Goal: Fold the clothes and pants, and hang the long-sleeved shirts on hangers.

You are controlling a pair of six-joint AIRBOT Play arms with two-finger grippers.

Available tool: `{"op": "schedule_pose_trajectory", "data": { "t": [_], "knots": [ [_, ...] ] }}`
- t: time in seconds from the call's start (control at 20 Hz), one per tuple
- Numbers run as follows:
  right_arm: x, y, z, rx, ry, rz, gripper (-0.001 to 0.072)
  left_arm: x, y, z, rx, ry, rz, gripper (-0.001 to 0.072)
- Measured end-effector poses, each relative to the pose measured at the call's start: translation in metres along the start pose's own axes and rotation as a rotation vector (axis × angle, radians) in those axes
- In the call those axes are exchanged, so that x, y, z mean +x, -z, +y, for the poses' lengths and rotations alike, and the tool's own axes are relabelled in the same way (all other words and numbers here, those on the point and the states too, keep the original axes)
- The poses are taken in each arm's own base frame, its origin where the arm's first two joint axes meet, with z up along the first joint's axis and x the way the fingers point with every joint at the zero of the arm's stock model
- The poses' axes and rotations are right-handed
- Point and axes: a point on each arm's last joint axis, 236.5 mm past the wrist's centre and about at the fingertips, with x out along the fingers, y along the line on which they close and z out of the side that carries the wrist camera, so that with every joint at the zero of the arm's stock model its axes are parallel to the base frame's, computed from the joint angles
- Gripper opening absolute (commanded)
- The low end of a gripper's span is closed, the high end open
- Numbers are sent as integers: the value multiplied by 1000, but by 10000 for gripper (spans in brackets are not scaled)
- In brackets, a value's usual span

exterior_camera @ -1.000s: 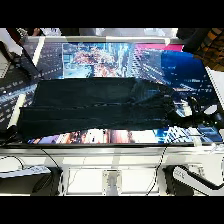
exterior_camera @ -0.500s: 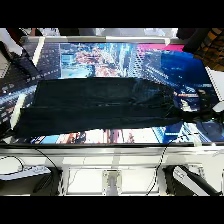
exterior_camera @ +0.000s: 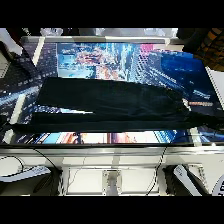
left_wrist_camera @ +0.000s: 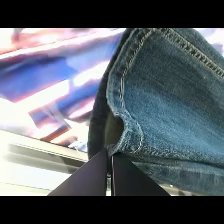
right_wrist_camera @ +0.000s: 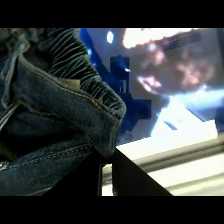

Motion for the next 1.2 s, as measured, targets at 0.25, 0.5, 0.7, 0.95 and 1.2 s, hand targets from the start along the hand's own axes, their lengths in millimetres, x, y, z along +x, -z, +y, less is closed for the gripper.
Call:
{"op": "schedule_pose_trajectory", "data": {
  "t": [0.25, 0.5, 0.7, 0.95, 1.2],
  "knots": [
    [-31, 21, -17, 72, 17, 37, 38, -18, -3, -14, 18, 32, -8, 28],
    [-65, -1, -11, 103, -21, -49, 38, -71, -49, -54, 75, 118, -203, 28],
    [-78, -18, -13, 132, -16, -116, 38, -102, -76, -89, 143, 168, -310, 27],
    [-84, -49, -30, 188, 31, -239, 36, -95, -111, -140, 203, 210, -371, 27],
    [-62, -72, -25, 203, 0, -257, 36, -65, -186, -195, 224, 227, -489, 26]
  ]
}}
